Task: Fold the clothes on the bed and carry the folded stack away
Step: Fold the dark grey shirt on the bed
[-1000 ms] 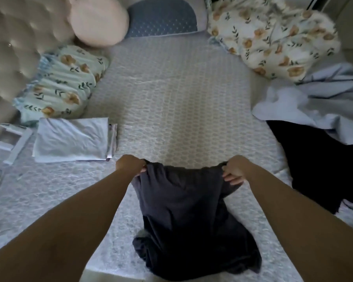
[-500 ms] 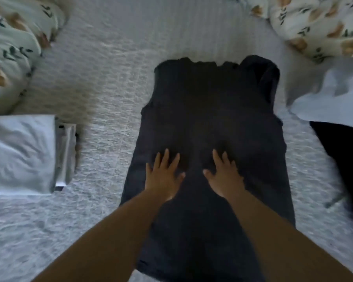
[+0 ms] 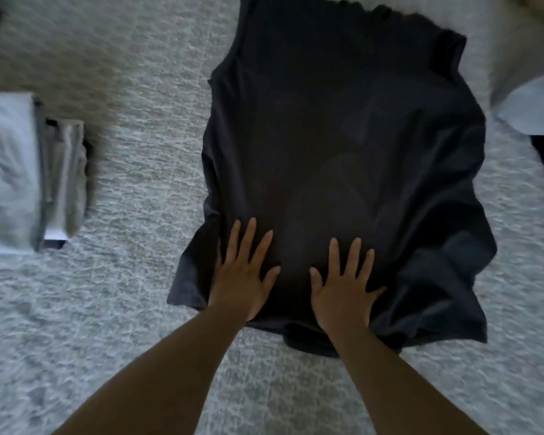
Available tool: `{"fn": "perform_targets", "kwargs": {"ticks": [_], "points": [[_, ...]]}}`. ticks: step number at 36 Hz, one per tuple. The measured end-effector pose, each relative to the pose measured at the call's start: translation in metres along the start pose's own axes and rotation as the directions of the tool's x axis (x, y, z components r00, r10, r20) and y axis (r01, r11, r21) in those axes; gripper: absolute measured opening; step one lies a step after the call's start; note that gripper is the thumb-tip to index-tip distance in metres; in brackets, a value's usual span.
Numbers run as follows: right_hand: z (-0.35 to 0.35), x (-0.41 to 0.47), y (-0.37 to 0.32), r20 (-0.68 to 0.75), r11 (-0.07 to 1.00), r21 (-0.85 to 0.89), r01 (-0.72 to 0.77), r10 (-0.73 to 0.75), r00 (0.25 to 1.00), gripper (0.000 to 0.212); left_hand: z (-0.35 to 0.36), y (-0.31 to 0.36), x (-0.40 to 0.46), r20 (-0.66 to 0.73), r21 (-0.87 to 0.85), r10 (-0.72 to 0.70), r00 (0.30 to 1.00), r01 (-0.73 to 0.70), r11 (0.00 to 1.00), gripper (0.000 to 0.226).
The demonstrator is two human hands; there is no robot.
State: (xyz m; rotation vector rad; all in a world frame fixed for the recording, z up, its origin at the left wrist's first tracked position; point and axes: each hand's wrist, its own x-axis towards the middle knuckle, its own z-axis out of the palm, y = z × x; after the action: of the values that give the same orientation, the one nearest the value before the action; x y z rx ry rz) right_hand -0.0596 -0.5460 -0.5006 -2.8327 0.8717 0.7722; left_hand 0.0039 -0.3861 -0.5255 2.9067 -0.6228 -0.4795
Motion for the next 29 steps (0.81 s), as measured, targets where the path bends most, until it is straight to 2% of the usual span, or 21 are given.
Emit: {"fn": "perform_targets", "kwargs": {"ticks": [4, 9, 11, 12, 14, 16, 18, 19, 20, 22, 23, 25, 29], "points": [[0.020, -0.052, 0.010, 0.085, 1.000, -0.015, -0.006, 0.007, 0.996, 0.070, 0.003, 0.008, -0.051, 0.074, 0.007, -0.010, 0.997, 0.010, 1.000, 0.069], [0.029, -0.100, 0.023, 0.203, 1.000, -0.014, 0.000, 0.003, 0.979, 0.075, -0.010, 0.005, -0.110, 0.139, -0.002, 0.096, 0.986, -0.097, 0.995, 0.061], [0.022, -0.107, 0.024, 0.242, 1.000, -0.016, 0.007, -0.003, 0.970, 0.076, -0.022, 0.000, -0.120, 0.048, -0.081, 0.113, 0.992, -0.109, 0.991, 0.057], [0.018, -0.109, 0.023, 0.258, 1.000, -0.017, 0.013, -0.008, 0.966, 0.076, -0.028, -0.004, -0.121, -0.061, -0.116, 0.096, 0.993, -0.103, 0.988, 0.057], [0.007, -0.108, 0.020, 0.246, 0.998, -0.033, 0.048, -0.039, 0.968, 0.074, -0.037, -0.015, -0.116, -0.260, -0.181, -0.044, 0.964, -0.004, 0.984, 0.064], [0.000, -0.105, 0.014, 0.163, 0.992, -0.037, 0.124, -0.117, 0.980, 0.071, -0.048, -0.026, -0.101, -0.309, -0.315, -0.308, 0.900, 0.209, 0.926, 0.076], [-0.002, -0.102, 0.009, 0.058, 0.975, -0.023, 0.223, -0.221, 0.974, 0.070, -0.055, -0.039, -0.082, -0.151, -0.470, -0.558, 0.816, 0.437, 0.767, 0.088], [-0.002, -0.101, 0.005, 0.016, 0.960, -0.003, 0.280, -0.280, 0.960, 0.069, -0.058, -0.046, -0.072, -0.023, -0.538, -0.614, 0.789, 0.508, 0.673, 0.088], [0.000, -0.100, 0.000, -0.018, 0.940, 0.023, 0.339, -0.339, 0.941, 0.066, -0.060, -0.053, -0.065, 0.096, -0.577, -0.617, 0.781, 0.549, 0.605, 0.081], [0.003, -0.099, -0.010, -0.076, 0.883, 0.081, 0.462, -0.457, 0.886, 0.054, -0.062, -0.066, -0.057, 0.246, -0.577, -0.518, 0.819, 0.553, 0.601, 0.055], [0.005, -0.100, -0.014, -0.110, 0.854, 0.096, 0.511, -0.501, 0.858, 0.049, -0.063, -0.071, -0.056, 0.257, -0.590, -0.474, 0.843, 0.525, 0.614, 0.045], [0.011, -0.102, -0.021, -0.190, 0.838, 0.070, 0.542, -0.522, 0.831, 0.046, -0.065, -0.075, -0.059, 0.235, -0.668, -0.439, 0.867, 0.472, 0.575, 0.033], [0.014, -0.098, -0.028, -0.191, 0.870, -0.020, 0.492, -0.486, 0.853, 0.055, -0.060, -0.078, -0.074, 0.277, -0.783, -0.474, 0.836, 0.482, 0.392, 0.034]]}}
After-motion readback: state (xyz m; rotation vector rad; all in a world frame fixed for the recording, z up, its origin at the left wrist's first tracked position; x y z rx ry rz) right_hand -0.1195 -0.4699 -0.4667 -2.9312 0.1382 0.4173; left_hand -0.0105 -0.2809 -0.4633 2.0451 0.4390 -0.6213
